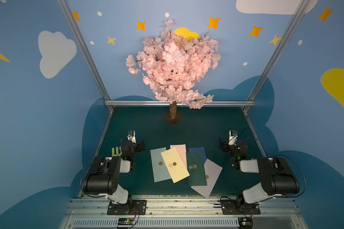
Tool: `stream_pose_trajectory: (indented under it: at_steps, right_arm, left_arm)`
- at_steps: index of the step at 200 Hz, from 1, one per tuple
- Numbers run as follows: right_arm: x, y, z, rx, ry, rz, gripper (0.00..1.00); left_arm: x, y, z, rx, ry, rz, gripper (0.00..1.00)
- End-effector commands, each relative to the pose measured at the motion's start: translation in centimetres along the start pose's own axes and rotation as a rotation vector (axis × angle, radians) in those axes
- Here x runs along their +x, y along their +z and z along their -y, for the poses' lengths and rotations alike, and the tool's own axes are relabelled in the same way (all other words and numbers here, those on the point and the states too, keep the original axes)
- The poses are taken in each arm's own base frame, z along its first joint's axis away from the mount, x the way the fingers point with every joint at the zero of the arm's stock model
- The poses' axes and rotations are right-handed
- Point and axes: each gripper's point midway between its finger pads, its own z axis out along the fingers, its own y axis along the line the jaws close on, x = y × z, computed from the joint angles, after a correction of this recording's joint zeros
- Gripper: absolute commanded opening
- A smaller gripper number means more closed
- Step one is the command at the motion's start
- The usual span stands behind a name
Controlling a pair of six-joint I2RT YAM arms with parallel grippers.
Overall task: Open the envelope
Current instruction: Pick up the envelope from the center of the board.
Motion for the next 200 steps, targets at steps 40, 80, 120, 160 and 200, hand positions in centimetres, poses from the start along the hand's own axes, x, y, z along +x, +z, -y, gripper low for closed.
stream_pose_trajectory:
  at_steps: [40,80,120,160,200]
  right_arm:
    - [-1.2,0.3,0.0,-0.004,0.001,0.041,0.9]
    - [-1.1,0.3,0.2,-0.005,0.009,0.035,0.91]
    - [-1.1,0.4,0.2,-0.006,0.01,0.034,0.9]
    - [-1.1,0.4,0.3,-0.006,0.011,0.031,0.9]
    - [-2.2,-0.2,2.0,0.116,0.035,0.041,0.91]
  left_arm:
    - [-0.8,0.3,0.0,0.005,0.003,0.023,1.0]
    - [-0.9,0.3,0.1,0.005,0.003,0.025,1.0]
    - [-0.8,0.3,0.0,0.005,0.003,0.023,1.0]
    - [-0.8,0.5,0.0,0.005,0.003,0.018,1.0]
    - [-1.4,0.3,0.4,0.014,0.016,0.019,0.86]
